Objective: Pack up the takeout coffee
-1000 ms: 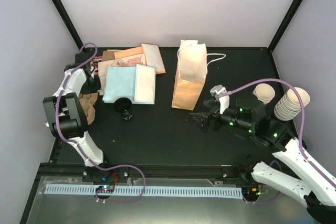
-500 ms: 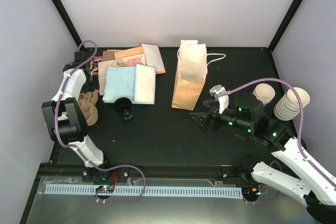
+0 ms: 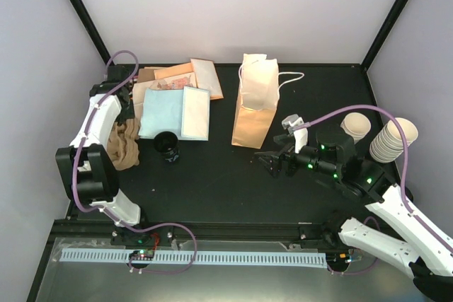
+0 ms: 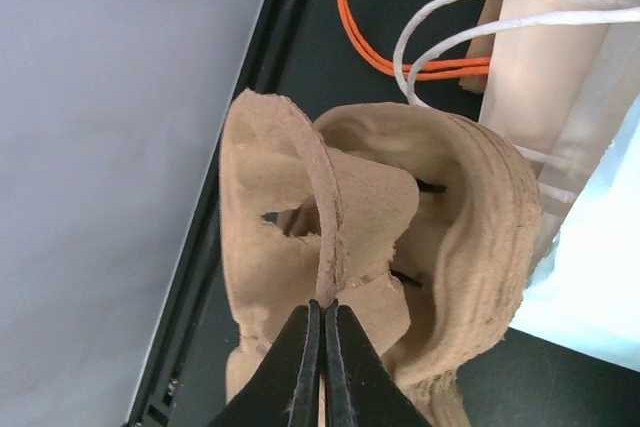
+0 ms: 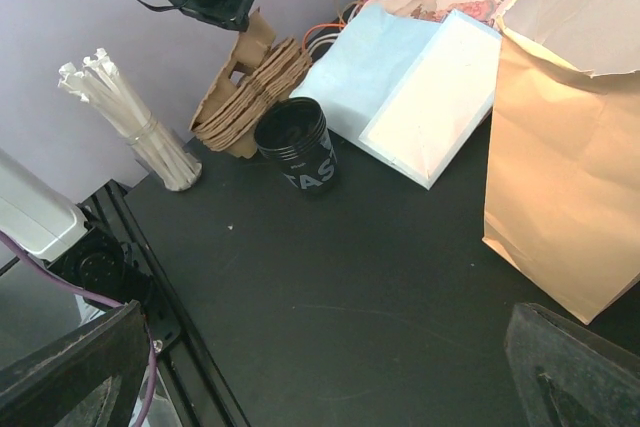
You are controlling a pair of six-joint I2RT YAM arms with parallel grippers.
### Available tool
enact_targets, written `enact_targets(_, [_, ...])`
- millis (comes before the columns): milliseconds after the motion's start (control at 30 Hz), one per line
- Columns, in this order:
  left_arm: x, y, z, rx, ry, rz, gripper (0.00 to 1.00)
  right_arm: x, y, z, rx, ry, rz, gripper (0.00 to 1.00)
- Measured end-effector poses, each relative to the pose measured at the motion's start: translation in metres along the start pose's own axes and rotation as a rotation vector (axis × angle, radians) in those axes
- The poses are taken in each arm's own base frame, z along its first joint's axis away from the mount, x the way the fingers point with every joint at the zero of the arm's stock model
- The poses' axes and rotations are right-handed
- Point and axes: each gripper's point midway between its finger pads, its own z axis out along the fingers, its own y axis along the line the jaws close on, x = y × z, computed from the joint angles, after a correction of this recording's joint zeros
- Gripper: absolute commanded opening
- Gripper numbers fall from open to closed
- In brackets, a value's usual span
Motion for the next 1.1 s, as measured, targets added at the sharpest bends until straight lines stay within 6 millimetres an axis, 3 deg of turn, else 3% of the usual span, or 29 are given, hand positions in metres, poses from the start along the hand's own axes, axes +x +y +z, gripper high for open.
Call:
enact_targets(267, [0.0, -0.002, -0.009, -0.046, -0.019, 0.021, 0.02, 0.0, 0.0, 0.0, 0.0, 0.0, 0.0, 1.0])
enact_targets(567, [-0.008, 0.001, -0.039, -0.195, -0.095, 0.047, 0.02, 0.0, 0.0, 0.0, 0.0, 0.0, -0.001, 1.0])
enact_targets(733, [-0.014, -0.003, -0.072, -0.208, -0.173, 0.048, 0.02, 0.0, 0.0, 0.0, 0.0, 0.0, -0.002, 1.0])
enact_targets(933, [-0.03, -0.014, -0.127, -0.161, -0.288, 0.046, 0.02, 0.0, 0.0, 0.001, 0.001, 0.002, -0.002, 1.0])
enact_targets(1100, [-0.026, -0.023, -0.16, -0.115, -0.32, 0.062, 0.02, 0.001, -0.002, 0.001, 0.01, 0.005, 0.0, 1.0])
